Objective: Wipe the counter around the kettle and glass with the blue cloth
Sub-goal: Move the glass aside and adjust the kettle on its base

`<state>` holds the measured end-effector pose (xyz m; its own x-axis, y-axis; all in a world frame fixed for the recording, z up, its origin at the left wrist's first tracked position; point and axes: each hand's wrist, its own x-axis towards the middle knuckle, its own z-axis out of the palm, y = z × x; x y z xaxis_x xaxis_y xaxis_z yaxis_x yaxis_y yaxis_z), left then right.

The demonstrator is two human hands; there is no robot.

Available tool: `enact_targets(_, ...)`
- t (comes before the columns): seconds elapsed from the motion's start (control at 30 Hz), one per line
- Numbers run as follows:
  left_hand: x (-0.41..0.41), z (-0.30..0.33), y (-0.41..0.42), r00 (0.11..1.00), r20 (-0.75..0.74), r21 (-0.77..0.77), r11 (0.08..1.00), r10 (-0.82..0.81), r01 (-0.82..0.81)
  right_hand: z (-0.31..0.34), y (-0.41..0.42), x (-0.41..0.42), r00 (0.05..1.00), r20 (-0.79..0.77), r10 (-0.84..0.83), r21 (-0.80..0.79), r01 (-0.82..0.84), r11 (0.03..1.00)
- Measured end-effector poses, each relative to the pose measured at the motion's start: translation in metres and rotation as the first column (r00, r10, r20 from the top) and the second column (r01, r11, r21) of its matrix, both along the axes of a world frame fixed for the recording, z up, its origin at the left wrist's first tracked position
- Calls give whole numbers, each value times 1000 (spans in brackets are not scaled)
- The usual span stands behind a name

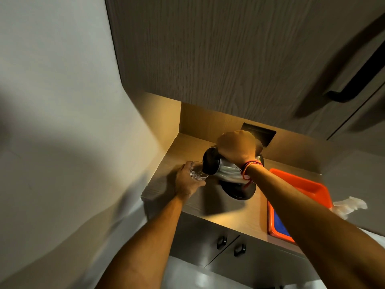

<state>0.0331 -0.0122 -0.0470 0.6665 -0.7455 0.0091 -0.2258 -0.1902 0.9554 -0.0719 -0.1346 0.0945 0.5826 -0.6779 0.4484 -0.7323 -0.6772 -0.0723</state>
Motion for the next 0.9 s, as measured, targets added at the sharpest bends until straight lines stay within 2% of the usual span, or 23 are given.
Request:
enact_targets(0.2,0,3,1,1000,0,20,1000,-9,9,-3,-7,-5,993,97,-67,41,63,997)
enact_targets(0.33,1,6,-5,999,-37,68,997,23,-20,-5,-21,-15,946,259,-194,174,151,973)
enact_targets(0.43,0,7,-13,996,-77,94,995,34,-27,-9,-33,-27,857,409,-314,318,189,929)
enact_targets(0.63,-3,2,-31,995,-89,67,997,43,-37,-38,-67,-68,675,545,-497,521,192,831)
enact_targets(0.77,-3,-7,-42,994,-95,106,994,50,-40,-63,-77,-89,548,577,-605,614,198,764)
enact_targets(0.9,-2,-18,-48,994,-93,125,991,59,-47,-83,-87,-100,465,562,-684,684,203,701)
